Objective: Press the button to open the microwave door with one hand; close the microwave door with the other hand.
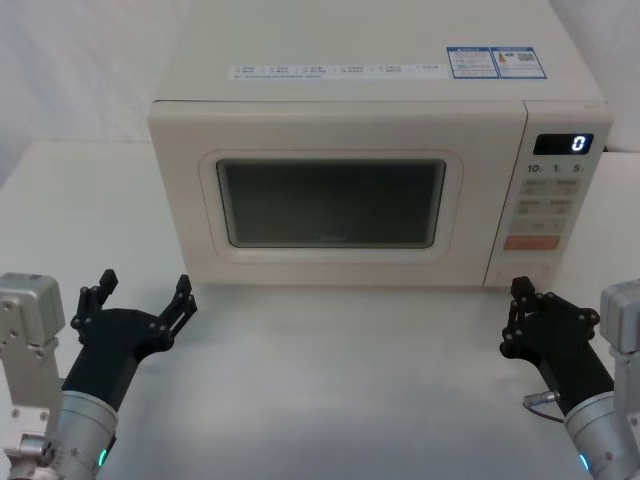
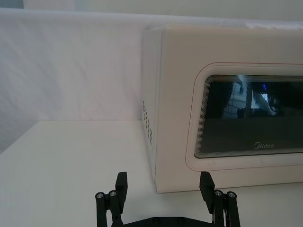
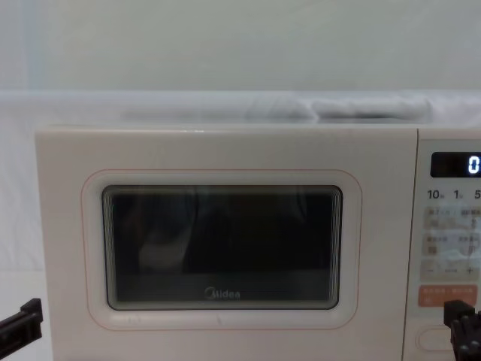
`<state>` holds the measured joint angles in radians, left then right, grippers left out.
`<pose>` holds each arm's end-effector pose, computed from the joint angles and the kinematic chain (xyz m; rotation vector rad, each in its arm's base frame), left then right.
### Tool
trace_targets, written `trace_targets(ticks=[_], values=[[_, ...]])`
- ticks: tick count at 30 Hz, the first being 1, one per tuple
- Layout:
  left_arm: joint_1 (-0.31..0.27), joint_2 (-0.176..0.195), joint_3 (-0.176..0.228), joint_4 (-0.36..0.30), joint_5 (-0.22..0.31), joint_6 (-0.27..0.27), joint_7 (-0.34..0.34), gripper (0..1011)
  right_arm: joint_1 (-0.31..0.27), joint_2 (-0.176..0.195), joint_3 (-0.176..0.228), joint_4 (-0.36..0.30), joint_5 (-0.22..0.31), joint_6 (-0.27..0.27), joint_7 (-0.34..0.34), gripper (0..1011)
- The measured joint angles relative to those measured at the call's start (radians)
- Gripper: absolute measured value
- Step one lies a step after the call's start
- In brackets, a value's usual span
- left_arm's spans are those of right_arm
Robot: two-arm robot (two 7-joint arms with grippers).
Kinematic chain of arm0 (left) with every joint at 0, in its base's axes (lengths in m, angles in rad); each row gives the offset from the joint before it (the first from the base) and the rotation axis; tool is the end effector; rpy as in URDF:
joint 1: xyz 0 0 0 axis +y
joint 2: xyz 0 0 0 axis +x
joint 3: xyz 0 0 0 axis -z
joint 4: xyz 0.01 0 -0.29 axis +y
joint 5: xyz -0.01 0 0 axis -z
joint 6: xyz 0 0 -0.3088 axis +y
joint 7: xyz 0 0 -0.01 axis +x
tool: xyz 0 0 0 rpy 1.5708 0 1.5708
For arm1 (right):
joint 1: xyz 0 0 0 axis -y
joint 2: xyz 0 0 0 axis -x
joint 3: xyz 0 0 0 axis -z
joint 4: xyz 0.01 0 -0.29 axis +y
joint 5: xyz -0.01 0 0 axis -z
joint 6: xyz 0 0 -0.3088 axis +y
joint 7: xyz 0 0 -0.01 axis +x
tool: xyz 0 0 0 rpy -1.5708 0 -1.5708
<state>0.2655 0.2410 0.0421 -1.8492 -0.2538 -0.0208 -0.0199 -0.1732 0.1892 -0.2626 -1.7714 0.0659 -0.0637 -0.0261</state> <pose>0.2530 0.0376 -0.2852 -0.0380 0.0140 1.4460 0.2658 0.0383 -0.2975 -0.0030 -0.0889 -1.3018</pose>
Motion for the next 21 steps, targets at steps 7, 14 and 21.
trace_targets(ticks=[7, 14, 21], values=[[0.000, 0.000, 0.000, 0.000, 0.000, 0.000, 0.000, 1001, 0.000, 0.000, 0.000, 0.000, 0.000, 0.000, 0.000, 0], [0.000, 0.000, 0.000, 0.000, 0.000, 0.000, 0.000, 1001, 0.000, 0.000, 0.000, 0.000, 0.000, 0.000, 0.000, 0], [0.000, 0.000, 0.000, 0.000, 0.000, 0.000, 0.000, 1001, 0.000, 0.000, 0.000, 0.000, 0.000, 0.000, 0.000, 0]])
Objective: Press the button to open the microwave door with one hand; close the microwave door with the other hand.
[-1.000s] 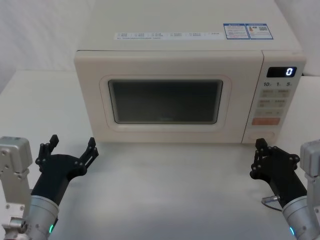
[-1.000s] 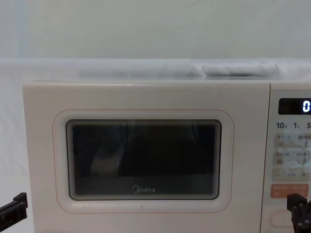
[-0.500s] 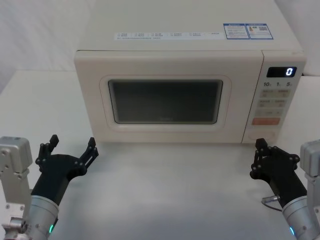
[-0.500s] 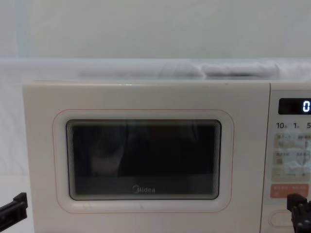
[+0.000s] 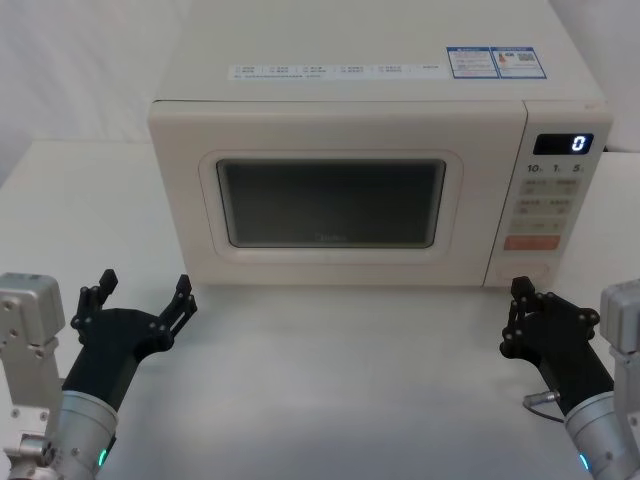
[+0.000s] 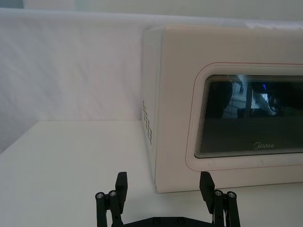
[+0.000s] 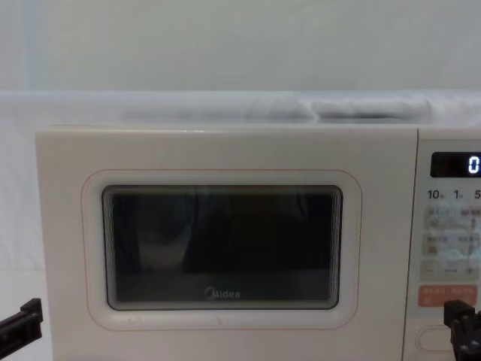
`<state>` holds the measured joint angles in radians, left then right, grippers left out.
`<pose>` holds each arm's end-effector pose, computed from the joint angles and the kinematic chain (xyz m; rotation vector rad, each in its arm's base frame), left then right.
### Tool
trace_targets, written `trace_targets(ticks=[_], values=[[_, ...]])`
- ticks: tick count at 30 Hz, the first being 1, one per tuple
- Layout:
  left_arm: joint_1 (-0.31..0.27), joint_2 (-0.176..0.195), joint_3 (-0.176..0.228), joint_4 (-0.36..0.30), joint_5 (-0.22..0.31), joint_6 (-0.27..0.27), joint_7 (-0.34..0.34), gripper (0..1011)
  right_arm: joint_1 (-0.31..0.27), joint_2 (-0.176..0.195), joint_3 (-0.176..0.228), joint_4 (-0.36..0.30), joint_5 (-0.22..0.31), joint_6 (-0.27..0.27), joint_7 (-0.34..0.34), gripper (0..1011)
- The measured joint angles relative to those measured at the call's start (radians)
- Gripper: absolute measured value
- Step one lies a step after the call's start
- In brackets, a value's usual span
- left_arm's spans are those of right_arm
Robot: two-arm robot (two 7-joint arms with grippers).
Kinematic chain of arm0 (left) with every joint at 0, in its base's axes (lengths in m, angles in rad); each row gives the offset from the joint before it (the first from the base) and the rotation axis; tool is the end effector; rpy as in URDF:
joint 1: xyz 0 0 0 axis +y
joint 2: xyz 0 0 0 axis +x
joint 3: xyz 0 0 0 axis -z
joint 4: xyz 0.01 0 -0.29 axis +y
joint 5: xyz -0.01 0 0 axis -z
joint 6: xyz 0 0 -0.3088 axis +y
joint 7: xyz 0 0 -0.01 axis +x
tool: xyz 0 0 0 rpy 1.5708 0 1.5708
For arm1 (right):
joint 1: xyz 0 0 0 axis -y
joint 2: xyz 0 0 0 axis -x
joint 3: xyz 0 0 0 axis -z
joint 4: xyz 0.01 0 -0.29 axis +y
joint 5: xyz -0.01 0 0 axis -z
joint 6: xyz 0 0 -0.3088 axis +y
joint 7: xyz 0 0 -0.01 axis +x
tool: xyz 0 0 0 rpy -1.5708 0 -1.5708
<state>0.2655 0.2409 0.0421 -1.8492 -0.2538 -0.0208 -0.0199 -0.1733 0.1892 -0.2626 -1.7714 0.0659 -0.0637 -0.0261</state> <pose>0.2529 0.0375 -0.2853 -0.0381 0.0141 1.4461 0.2658 0.0383 -0.2976 -0.0031 -0.0888 -1.3018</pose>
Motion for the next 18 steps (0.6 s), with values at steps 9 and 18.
trace_targets(ticks=[9, 18], values=[[0.000, 0.000, 0.000, 0.000, 0.000, 0.000, 0.000, 1001, 0.017, -0.021, -0.002, 0.009, -0.012, 0.022, 0.019, 0], [0.000, 0.000, 0.000, 0.000, 0.000, 0.000, 0.000, 1001, 0.035, -0.048, 0.014, 0.048, -0.029, 0.048, 0.038, 0]])
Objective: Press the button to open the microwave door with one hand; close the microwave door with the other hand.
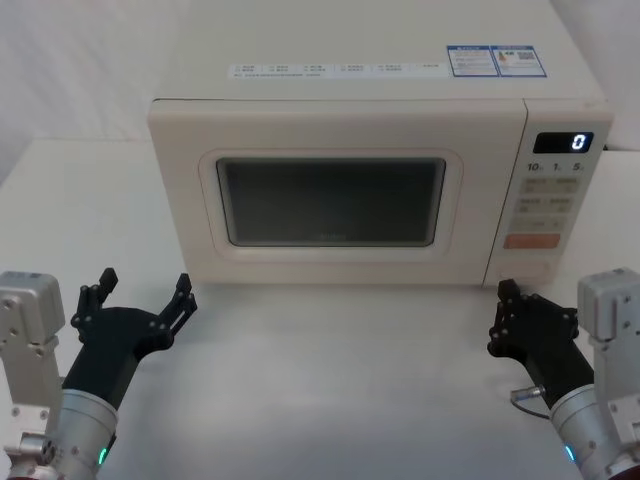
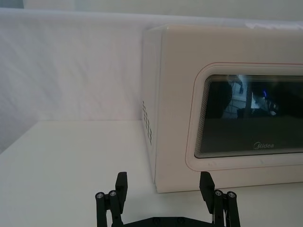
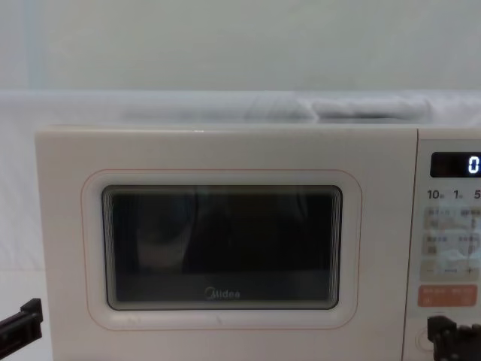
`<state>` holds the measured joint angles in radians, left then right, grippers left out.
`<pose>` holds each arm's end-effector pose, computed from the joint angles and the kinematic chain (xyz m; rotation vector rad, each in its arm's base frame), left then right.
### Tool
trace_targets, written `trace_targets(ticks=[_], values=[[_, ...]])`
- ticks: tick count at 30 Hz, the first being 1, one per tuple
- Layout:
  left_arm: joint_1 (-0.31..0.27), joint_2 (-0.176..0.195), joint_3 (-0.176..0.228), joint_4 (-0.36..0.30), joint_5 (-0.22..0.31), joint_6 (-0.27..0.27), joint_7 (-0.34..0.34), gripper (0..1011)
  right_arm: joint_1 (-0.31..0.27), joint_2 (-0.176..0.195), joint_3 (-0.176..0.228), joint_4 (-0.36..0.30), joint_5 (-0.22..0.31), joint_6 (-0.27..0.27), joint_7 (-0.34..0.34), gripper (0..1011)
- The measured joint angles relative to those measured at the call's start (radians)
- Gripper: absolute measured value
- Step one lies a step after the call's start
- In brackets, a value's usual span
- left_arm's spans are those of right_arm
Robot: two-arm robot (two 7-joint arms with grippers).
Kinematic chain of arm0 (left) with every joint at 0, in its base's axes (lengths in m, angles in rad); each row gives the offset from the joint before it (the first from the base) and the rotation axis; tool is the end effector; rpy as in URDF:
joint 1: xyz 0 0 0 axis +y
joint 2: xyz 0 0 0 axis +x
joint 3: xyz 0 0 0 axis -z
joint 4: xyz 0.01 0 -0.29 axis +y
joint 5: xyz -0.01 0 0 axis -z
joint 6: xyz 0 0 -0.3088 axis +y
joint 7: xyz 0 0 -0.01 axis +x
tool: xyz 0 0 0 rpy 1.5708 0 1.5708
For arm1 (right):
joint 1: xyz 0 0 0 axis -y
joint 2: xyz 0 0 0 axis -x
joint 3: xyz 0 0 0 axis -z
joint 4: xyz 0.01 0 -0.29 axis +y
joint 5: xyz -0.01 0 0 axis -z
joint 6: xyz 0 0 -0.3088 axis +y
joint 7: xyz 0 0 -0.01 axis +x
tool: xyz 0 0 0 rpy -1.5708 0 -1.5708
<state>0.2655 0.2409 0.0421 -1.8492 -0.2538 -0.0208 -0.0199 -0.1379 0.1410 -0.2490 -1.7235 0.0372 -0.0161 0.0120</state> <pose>0.2529 0.0375 -0.2853 -0.0381 0.0141 1.4461 0.2778 0.0444 -0.3011 -0.0423 -0.0541 -1.2916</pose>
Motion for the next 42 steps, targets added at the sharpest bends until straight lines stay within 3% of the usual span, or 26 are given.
trace_targets(ticks=[18, 23, 31, 42], values=[[0.000, 0.000, 0.000, 0.000, 0.000, 0.000, 0.000, 1001, 0.057, -0.046, 0.059, 0.106, -0.020, 0.046, 0.048, 0], [0.000, 0.000, 0.000, 0.000, 0.000, 0.000, 0.000, 1001, 0.068, -0.053, 0.073, 0.115, -0.020, 0.058, 0.056, 0], [0.000, 0.000, 0.000, 0.000, 0.000, 0.000, 0.000, 1001, 0.095, -0.056, 0.101, 0.109, 0.004, 0.121, 0.092, 0], [0.000, 0.000, 0.000, 0.000, 0.000, 0.000, 0.000, 1001, 0.135, -0.054, 0.107, 0.122, 0.030, 0.173, 0.115, 0]])
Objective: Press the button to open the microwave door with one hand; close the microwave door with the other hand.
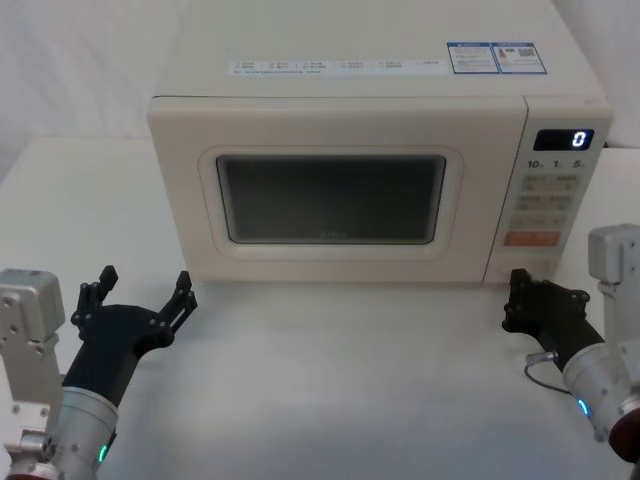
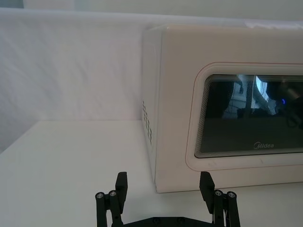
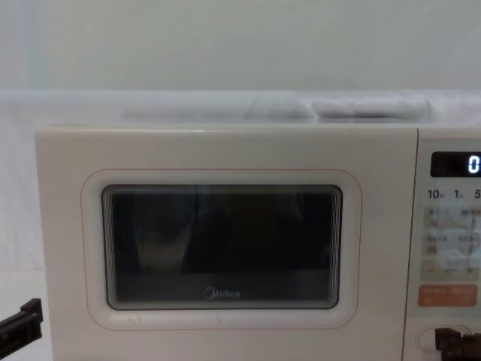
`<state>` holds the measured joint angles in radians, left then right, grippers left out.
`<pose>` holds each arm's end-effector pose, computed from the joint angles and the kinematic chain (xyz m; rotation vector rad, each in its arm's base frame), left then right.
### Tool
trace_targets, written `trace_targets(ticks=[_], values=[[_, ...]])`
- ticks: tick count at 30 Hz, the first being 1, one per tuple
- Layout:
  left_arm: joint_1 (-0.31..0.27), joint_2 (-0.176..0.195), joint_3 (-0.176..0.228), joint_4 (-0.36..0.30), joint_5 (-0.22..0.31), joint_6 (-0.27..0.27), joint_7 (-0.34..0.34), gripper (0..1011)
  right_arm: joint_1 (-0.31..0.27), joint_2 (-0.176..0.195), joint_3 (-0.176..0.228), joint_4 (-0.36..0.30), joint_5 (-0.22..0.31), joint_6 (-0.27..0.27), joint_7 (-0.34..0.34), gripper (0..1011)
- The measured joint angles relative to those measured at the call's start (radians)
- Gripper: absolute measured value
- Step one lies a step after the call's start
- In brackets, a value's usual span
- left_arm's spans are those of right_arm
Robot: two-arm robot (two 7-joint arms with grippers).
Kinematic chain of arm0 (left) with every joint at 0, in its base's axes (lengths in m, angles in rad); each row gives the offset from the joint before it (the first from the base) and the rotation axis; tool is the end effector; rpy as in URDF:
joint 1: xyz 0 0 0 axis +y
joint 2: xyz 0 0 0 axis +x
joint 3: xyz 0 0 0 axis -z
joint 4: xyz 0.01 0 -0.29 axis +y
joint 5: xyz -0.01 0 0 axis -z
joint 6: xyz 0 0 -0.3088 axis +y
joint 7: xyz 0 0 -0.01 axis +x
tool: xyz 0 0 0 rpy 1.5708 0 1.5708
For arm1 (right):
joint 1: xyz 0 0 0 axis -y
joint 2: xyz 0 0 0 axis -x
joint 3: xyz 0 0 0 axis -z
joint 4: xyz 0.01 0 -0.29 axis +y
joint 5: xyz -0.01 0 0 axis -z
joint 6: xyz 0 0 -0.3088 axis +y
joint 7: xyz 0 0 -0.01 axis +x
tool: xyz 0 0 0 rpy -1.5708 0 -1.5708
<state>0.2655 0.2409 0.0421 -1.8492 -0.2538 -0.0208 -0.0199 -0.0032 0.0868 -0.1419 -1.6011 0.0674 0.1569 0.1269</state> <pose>0.2529 0.0375 -0.2853 -0.0381 0.0141 1.4461 0.3246 0.0211 -0.2959 -0.1224 0.0932 -1.2991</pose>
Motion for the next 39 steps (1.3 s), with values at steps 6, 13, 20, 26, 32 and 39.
trace_targets(ticks=[6, 13, 20, 26, 32, 39], values=[[0.000, 0.000, 0.000, 0.000, 0.000, 0.000, 0.000, 1001, 0.018, 0.005, -0.003, 0.009, 0.002, 0.039, 0.002, 0], [0.000, 0.000, 0.000, 0.000, 0.000, 0.000, 0.000, 1001, 0.027, 0.005, -0.002, 0.016, 0.001, 0.053, -0.003, 0], [0.000, 0.000, 0.000, 0.000, 0.000, 0.000, 0.000, 1001, 0.047, -0.002, 0.001, 0.053, -0.001, 0.040, -0.012, 0], [0.000, 0.000, 0.000, 0.000, 0.000, 0.000, 0.000, 1001, 0.068, -0.009, -0.002, 0.094, -0.013, 0.016, -0.021, 0], [0.000, 0.000, 0.000, 0.000, 0.000, 0.000, 0.000, 1001, 0.075, -0.016, -0.002, 0.117, -0.018, -0.003, -0.027, 0], [0.000, 0.000, 0.000, 0.000, 0.000, 0.000, 0.000, 1001, 0.075, -0.020, 0.004, 0.120, -0.019, -0.015, -0.028, 0]])
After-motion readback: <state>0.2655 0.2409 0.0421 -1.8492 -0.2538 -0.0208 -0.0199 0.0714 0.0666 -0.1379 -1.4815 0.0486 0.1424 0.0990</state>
